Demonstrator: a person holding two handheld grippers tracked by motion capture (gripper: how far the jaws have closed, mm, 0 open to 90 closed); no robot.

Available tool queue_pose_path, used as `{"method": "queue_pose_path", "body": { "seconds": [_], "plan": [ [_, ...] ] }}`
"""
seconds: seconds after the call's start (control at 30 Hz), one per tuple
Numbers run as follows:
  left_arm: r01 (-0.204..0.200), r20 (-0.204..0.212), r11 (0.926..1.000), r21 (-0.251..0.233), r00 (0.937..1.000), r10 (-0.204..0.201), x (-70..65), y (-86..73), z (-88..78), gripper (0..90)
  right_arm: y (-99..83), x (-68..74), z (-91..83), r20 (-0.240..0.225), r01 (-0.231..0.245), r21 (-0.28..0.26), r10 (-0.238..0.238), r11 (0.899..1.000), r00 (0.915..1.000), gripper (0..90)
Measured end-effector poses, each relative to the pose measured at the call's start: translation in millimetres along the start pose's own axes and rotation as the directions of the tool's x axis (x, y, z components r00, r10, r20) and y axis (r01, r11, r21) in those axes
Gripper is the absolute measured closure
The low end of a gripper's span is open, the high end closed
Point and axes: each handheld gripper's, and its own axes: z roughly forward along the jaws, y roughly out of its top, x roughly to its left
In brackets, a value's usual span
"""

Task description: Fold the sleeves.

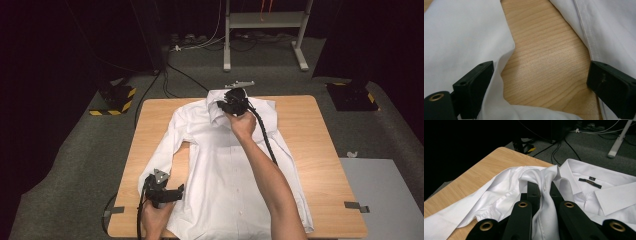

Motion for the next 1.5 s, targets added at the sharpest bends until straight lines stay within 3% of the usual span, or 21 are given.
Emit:
{"method": "queue_pose_path", "body": {
  "seconds": [0.93,0.97,1.0,1.03,1.2,1.3,1.5],
  "plan": [
    [0.002,0.001,1.0000,0.000,1.0000,-0.002,-0.2,0.0,0.0,8.4,-26.5,13.6,54.9,-0.010,-0.003,0.101,0.004,0.995,0.9999,81.6],
    [0.002,0.001,1.0000,0.000,1.0000,-0.002,-0.3,0.0,0.0,8.4,-28.0,14.1,56.4,-0.012,-0.001,0.098,0.003,0.995,0.9999,80.1],
    [0.002,0.000,1.0000,0.000,1.0000,-0.002,-0.3,0.0,0.0,8.4,-31.1,14.1,59.8,-0.021,-0.007,0.103,0.009,0.995,0.9997,72.4],
    [0.002,0.000,1.0000,0.000,1.0000,-0.002,-0.3,-0.1,0.0,8.4,-31.1,14.1,59.8,-0.021,-0.007,0.103,0.009,0.995,0.9997,72.4],
    [0.001,-0.001,1.0000,0.000,1.0000,-0.001,-0.3,0.0,-0.1,8.4,-35.7,14.3,64.5,-0.017,-0.031,0.128,0.033,0.991,0.9993,46.2],
    [-0.003,-0.001,1.0000,0.002,1.0000,0.003,-0.2,0.0,-0.2,8.4,-35.7,11.6,63.8,-0.034,-0.070,0.133,0.075,0.989,0.9966,32.8],
    [-0.002,0.001,1.0000,0.003,1.0000,0.002,-0.1,0.0,-0.2,8.4,-33.3,9.1,53.7,-0.074,-0.068,0.118,0.077,0.991,0.9943,24.7]
  ]
}}
